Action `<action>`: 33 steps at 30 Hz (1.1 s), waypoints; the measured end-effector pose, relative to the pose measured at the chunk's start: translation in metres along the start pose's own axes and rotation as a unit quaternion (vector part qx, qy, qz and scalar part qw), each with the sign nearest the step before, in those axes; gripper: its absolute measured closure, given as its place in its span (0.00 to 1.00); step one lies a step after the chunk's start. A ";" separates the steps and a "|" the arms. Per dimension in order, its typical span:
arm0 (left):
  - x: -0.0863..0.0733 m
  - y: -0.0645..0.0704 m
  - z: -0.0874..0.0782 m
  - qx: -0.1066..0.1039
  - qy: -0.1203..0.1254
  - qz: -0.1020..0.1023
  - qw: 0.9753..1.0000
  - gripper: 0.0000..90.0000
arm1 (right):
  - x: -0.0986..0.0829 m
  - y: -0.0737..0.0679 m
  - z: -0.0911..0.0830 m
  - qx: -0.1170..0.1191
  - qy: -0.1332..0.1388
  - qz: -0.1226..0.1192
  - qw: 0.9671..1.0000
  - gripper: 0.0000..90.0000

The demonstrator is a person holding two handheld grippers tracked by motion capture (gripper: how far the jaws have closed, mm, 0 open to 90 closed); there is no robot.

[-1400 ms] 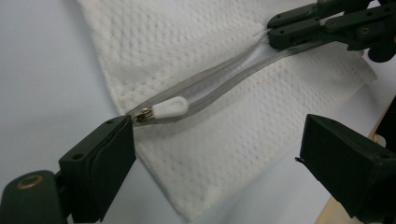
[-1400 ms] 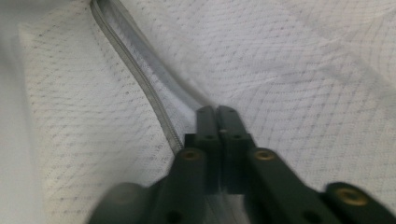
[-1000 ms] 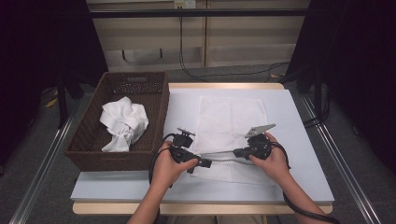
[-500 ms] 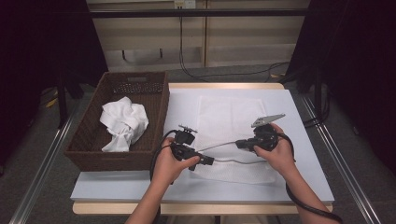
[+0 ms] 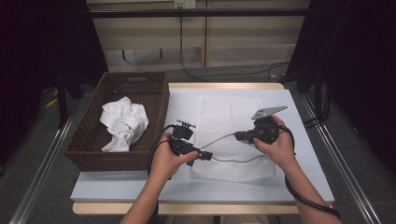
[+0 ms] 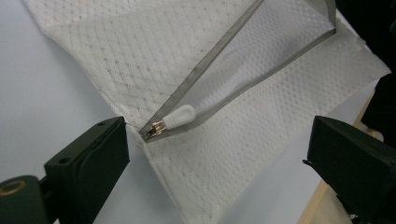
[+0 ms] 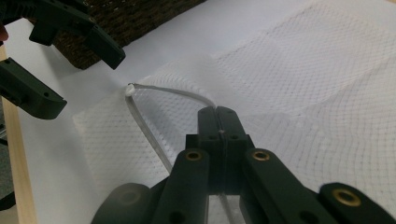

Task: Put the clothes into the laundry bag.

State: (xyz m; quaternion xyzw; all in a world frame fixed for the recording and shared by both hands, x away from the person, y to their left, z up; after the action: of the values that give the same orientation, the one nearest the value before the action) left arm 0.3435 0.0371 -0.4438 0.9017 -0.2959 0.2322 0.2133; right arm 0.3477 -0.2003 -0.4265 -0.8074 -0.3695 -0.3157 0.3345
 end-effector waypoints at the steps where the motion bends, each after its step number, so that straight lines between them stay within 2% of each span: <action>1: 0.000 0.000 0.000 0.000 0.000 0.000 1.000 0.06 | 0.000 0.000 0.000 0.000 0.000 0.000 1.000 1.00; 4: 0.003 0.000 -0.001 0.000 0.002 0.002 1.000 0.06 | 0.003 -0.001 -0.002 0.000 0.007 -0.001 1.000 1.00; 6: 0.005 0.001 -0.002 -0.008 0.002 -0.001 1.000 0.06 | 0.005 -0.001 -0.004 0.003 0.013 -0.002 1.000 1.00; 8: 0.007 0.000 -0.002 -0.001 0.002 0.005 1.000 0.06 | 0.007 0.000 -0.005 0.000 0.016 -0.001 1.000 1.00; 10: 0.010 0.001 -0.004 0.000 0.003 0.007 1.000 0.06 | 0.007 0.000 -0.005 -0.001 0.016 -0.002 1.000 1.00; 11: 0.012 0.002 -0.005 -0.006 0.002 0.004 1.000 0.06 | 0.008 -0.001 -0.005 0.001 0.017 -0.005 1.000 1.00; 13: 0.014 0.002 -0.007 -0.004 -0.001 0.005 1.000 0.06 | 0.009 -0.001 -0.005 -0.006 0.016 -0.010 1.000 1.00; 17: 0.021 0.000 -0.012 0.000 0.003 0.009 1.000 0.06 | 0.012 -0.003 -0.009 -0.002 0.022 -0.012 1.000 1.00; 19: 0.025 -0.001 -0.016 -0.003 0.004 0.003 1.000 0.06 | 0.013 -0.004 -0.009 -0.005 0.022 -0.015 1.000 1.00; 23: 0.031 -0.004 -0.019 0.003 0.009 0.006 1.000 0.06 | 0.014 -0.004 -0.010 -0.002 0.023 -0.016 1.000 1.00; 26: 0.036 -0.007 -0.021 0.004 0.003 0.013 1.000 0.05 | 0.016 -0.004 -0.013 -0.001 0.032 -0.014 0.999 1.00; 28: 0.040 -0.011 -0.022 0.014 0.004 0.013 1.000 0.05 | 0.017 -0.005 -0.015 -0.001 0.036 -0.015 0.999 1.00; 31: 0.043 -0.013 -0.022 0.015 0.001 0.012 1.000 0.06 | 0.017 -0.004 -0.016 -0.002 0.041 -0.013 0.999 1.00; 33: 0.046 -0.017 -0.023 0.023 -0.001 0.015 1.000 0.06 | 0.017 -0.004 -0.017 0.000 0.044 -0.014 0.999 1.00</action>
State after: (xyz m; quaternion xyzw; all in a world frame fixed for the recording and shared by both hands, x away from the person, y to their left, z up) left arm 0.3805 0.0414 -0.4040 0.9018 -0.3046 0.2415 0.1888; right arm 0.3493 -0.2048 -0.4025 -0.7875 -0.3660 -0.3552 0.3459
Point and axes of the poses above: each handheld gripper's, and its own axes: z roughly forward along the jaws, x roughly out of its top, y roughly to its right, the point moved 4 cm from there along z, roughly forward along the jaws, and after that the axes turned 13 degrees about x, right-handed, at the moved point
